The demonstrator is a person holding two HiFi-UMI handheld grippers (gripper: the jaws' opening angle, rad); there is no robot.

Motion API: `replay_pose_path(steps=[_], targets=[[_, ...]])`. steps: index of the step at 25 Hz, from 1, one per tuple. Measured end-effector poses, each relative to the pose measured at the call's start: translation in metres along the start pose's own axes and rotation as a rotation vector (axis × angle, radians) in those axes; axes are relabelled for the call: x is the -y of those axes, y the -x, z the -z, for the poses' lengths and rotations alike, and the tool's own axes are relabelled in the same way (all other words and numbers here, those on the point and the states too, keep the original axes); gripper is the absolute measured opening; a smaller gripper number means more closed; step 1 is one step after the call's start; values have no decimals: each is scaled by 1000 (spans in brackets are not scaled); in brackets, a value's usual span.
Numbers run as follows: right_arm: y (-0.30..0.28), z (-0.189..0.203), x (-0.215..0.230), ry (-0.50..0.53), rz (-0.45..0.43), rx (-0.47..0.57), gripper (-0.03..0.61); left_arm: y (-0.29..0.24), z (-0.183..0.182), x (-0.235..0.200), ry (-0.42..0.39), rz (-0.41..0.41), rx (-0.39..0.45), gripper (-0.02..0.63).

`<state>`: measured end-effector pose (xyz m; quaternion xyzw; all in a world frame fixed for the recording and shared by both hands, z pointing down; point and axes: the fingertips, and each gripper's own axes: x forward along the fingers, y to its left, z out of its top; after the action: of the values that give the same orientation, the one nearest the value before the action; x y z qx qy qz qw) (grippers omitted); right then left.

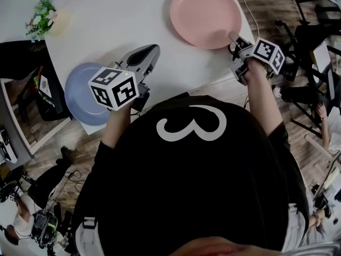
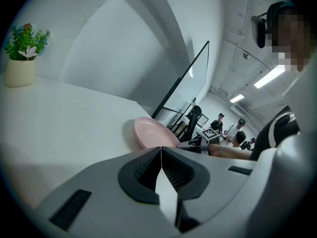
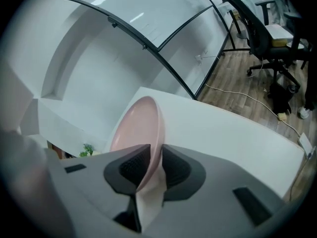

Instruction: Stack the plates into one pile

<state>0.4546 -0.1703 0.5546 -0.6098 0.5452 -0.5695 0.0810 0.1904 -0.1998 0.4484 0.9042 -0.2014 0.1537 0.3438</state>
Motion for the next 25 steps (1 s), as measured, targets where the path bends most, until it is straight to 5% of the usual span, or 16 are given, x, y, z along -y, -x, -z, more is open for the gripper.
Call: replay_pose_path(steps=[25], targets=[[-6,11,-19,-101,19,64,51,70,-19,-20,-52,-76,7,17]])
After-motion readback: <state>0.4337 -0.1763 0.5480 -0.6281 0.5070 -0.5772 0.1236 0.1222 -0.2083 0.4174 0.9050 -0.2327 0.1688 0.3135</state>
